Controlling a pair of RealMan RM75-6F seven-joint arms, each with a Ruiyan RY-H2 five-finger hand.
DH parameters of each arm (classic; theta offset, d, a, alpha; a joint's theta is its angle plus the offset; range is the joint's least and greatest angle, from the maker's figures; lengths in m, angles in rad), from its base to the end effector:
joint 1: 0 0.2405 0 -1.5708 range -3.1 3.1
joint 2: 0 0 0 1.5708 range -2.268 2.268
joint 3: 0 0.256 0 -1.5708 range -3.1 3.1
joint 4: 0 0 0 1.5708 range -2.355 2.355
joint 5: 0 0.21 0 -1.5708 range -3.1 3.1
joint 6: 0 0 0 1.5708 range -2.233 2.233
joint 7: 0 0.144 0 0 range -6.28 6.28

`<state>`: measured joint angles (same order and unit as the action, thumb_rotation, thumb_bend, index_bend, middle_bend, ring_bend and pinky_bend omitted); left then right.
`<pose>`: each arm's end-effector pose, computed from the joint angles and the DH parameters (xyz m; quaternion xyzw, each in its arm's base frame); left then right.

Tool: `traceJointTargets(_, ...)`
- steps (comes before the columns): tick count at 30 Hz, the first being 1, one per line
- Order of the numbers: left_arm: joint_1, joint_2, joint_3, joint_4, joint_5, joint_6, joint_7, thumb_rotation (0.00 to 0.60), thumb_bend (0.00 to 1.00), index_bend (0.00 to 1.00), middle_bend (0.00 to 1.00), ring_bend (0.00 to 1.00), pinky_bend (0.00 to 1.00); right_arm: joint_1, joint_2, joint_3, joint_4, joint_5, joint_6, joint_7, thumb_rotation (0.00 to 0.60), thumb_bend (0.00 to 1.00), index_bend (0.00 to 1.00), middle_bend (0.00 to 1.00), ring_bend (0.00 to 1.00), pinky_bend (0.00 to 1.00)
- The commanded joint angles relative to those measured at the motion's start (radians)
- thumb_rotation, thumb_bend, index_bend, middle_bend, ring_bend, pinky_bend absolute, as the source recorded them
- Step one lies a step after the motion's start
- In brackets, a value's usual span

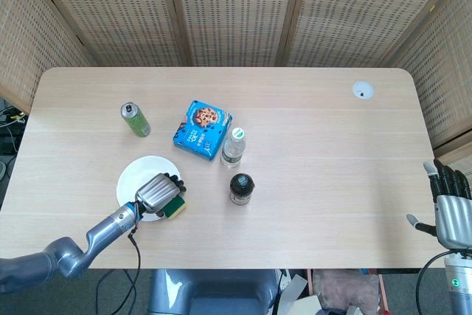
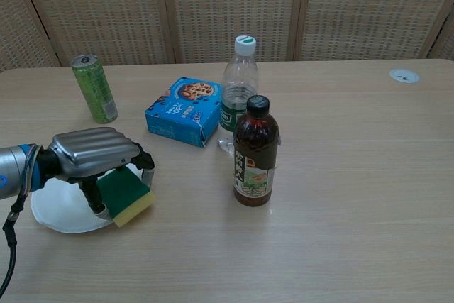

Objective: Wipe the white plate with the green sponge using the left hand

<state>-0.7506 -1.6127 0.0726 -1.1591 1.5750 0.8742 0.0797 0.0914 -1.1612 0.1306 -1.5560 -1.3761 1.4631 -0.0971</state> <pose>-0.2050 0.3143 -0.0596 -0.8752 -0.2464 -0.2748 0.3127 -0.3280 -0.1993 0.1669 0.5616 -0.3679 0.3560 0.6500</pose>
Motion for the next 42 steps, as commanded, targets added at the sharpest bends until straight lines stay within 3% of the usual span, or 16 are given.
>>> traceJointTargets(1,0.015,0.005,0.012,0.013,0.022,0.041,-0.093,0.6,0.1,0.49,0.39,0.31,0.42,0.0,0.0,-0.001,0.0,0.0,-0.001,0.0,0.6,0.0,0.0,0.0,0.0,0.0)
traceJointTargets(9,0.032,0.023,0.021,0.042,0.023,0.06,-0.204,0.6,0.1,0.49,0.39,0.31,0.42,0.001,-0.003,-0.005,-0.002,-0.006,-0.001,-0.007,0.6,0.0,0.0,0.0,0.0,0.0)
traceJointTargets(18,0.032,-0.041,0.033,0.145,0.047,0.063,-0.3,0.6,0.1,0.49,0.39,0.31,0.42,0.002,-0.007,-0.005,-0.002,-0.005,-0.001,-0.017,0.6,0.0,0.0,0.0,0.0,0.0)
traceJointTargets(27,0.028,-0.071,0.049,0.168,0.07,0.064,-0.318,0.6,0.11,0.49,0.39,0.31,0.42,0.002,-0.008,-0.006,-0.002,-0.007,0.001,-0.021,0.6,0.0,0.0,0.0,0.0,0.0)
traceJointTargets(35,0.03,-0.013,0.017,0.106,0.072,0.136,-0.333,0.6,0.11,0.49,0.39,0.31,0.42,0.0,-0.005,-0.006,-0.003,-0.009,0.002,-0.013,0.6,0.0,0.0,0.0,0.0,0.0)
traceJointTargets(42,0.025,0.013,0.015,0.044,0.074,0.136,-0.334,0.6,0.11,0.49,0.39,0.31,0.42,0.002,-0.005,-0.006,-0.003,-0.007,-0.002,-0.013,0.6,0.0,0.0,0.0,0.0,0.0)
